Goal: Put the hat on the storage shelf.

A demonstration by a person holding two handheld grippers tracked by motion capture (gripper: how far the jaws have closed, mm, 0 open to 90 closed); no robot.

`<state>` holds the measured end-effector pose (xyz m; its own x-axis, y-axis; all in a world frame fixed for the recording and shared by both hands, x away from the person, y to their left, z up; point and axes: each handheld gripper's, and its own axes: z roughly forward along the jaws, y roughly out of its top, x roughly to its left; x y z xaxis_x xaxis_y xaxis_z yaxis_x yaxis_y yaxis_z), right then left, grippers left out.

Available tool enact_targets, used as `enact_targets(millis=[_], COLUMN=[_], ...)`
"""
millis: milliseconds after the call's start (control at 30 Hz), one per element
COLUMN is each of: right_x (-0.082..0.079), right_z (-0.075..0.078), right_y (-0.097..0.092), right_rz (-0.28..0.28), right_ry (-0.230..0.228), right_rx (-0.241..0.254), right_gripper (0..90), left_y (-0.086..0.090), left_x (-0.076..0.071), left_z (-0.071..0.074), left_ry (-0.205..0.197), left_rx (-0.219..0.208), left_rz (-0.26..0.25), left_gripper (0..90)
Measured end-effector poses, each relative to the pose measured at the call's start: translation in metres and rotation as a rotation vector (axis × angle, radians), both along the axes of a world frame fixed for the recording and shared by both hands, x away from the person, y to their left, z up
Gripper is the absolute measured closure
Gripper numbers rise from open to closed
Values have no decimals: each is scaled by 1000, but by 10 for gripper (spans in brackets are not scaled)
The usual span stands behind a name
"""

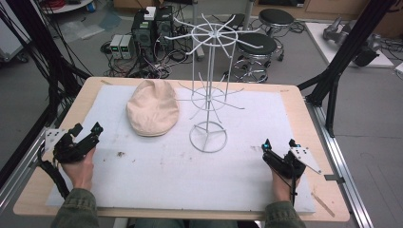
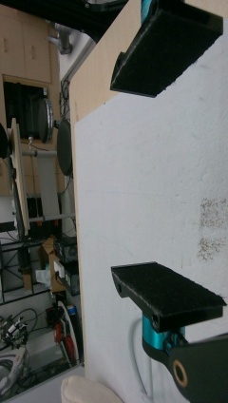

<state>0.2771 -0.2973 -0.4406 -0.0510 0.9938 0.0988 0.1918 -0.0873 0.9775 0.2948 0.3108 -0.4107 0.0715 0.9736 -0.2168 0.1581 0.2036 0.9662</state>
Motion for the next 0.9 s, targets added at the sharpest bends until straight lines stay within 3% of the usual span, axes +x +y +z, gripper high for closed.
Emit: enact_targets(millis=[367, 633, 900], right_x=[1, 1, 0], right_z=[1, 1, 1], right_y=[1, 0, 0], right_rz=[2, 3, 5], right_ry=[-2, -5, -4], right_rx=[11, 18, 22], right_gripper=[102, 102, 102], left_y=[-18, -32, -41], left_x=[20, 32, 43], left_z=[26, 41, 49], left_ry=[3, -14, -14], left_rx=[43, 74, 58], left_rz=[-85, -80, -122], left_gripper=[258, 245, 260])
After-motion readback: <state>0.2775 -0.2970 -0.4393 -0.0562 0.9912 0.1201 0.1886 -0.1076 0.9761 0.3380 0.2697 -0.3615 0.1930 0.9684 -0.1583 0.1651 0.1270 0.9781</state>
